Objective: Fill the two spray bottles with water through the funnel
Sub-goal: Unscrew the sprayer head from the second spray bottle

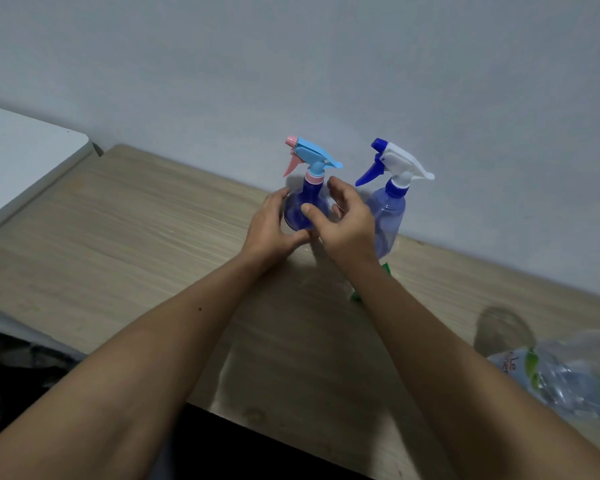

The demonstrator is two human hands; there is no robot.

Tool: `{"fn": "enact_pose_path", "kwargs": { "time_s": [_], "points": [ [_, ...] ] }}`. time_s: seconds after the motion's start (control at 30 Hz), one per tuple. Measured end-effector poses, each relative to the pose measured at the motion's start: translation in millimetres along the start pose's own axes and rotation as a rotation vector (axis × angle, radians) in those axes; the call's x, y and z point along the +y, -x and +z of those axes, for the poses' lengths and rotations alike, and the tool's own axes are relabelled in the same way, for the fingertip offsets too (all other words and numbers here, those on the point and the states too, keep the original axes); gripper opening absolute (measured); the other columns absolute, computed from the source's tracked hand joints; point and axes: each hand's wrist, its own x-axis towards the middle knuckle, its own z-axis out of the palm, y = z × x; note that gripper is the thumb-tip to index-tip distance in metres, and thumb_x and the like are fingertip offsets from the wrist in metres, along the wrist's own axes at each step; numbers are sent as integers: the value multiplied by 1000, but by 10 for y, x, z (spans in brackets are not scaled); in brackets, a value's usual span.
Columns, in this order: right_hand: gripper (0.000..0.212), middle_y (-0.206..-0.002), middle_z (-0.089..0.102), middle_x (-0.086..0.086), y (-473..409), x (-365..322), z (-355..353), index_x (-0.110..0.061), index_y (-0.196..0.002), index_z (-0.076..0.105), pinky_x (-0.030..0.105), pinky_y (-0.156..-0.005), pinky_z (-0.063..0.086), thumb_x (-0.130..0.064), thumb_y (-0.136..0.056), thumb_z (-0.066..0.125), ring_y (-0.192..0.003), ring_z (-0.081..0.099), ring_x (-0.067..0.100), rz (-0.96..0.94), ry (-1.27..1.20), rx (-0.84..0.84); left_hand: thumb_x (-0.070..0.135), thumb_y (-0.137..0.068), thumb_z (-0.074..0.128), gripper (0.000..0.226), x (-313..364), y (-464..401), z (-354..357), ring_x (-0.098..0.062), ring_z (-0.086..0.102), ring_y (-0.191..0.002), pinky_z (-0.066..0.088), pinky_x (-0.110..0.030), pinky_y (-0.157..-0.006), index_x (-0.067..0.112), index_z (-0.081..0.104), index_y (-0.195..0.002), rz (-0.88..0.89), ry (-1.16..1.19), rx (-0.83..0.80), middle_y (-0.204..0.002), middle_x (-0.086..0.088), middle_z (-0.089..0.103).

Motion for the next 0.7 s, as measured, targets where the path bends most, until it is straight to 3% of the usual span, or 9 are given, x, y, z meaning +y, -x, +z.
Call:
{"fn": "enact_pose_path", "kwargs": {
  "time_s": [0.07, 0.13, 0.23, 0.3, 0.4, 0.5, 0.6, 0.7],
  "points": [
    [64, -146, 63, 2, -132, -34, 58, -13, -149, 54, 27, -108, 51, -19, -92, 81, -132, 57, 11, 143, -110, -28, 52, -72, 92, 100, -77, -30, 12, -12, 60, -132, 56, -41, -109, 22, 45, -155, 31, 6, -2, -149, 3, 59],
    [58, -143, 65, 0, -260, -60, 82, -15, -145, 57, 30, -105, 56, -19, -93, 81, -132, 61, 13, 221, -191, -35, 49, -74, 92, 97, -152, -36, 31, -13, 61, -133, 55, -43, -109, 18, 48, -154, 50, 24, 19, -147, 0, 62],
    [43, -123, 72, -7, -354, -70, 83, -14, -134, 64, 6, -78, 55, -19, -94, 79, -110, 67, 1, 232, -200, -40, 46, -74, 93, 96, -206, -25, 55, -15, 62, -133, 55, -43, -110, 14, 49, -154, 57, 56, 45, -147, -3, 63],
    [37, -107, 72, -15, -357, -57, 98, -13, -129, 68, 2, -71, 51, -17, -94, 79, -92, 68, -10, 229, -192, -42, 42, -75, 95, 96, -209, -18, 45, -15, 62, -132, 55, -41, -110, 13, 50, -154, 65, 55, 47, -147, -4, 63],
    [35, -102, 75, -12, -292, -77, 108, -11, -127, 69, 9, -77, 57, -16, -94, 80, -89, 71, -12, 245, -214, -47, 40, -73, 96, 96, -200, 50, -23, -14, 61, -132, 55, -38, -110, 15, 50, -154, 64, 52, 35, -147, -2, 63],
    [37, -107, 79, -6, -170, -109, 84, -14, -126, 70, 22, -88, 62, -20, -92, 82, -99, 75, 3, 245, -220, -65, 38, -68, 99, 97, -206, 182, -129, -14, 63, -130, 56, -40, -109, 16, 53, -151, 52, 79, 35, -145, -1, 64],
    [38, -107, 79, -3, -18, -171, 19, -12, -125, 71, 23, -90, 62, -19, -90, 84, -99, 76, 6, 250, -218, -83, 38, -65, 101, 97, -207, 384, -185, -12, 65, -128, 57, -40, -108, 17, 55, -149, 31, 123, 22, -143, 1, 65],
    [36, -98, 78, -7, 179, -238, -61, -9, -121, 73, 21, -87, 62, -14, -88, 86, -90, 75, -1, 268, -234, -103, 46, -62, 98, 98, -178, 660, -164, -12, 66, -127, 57, -43, -107, 15, 57, -146, 36, 187, 25, -140, -1, 67]
  ]
}}
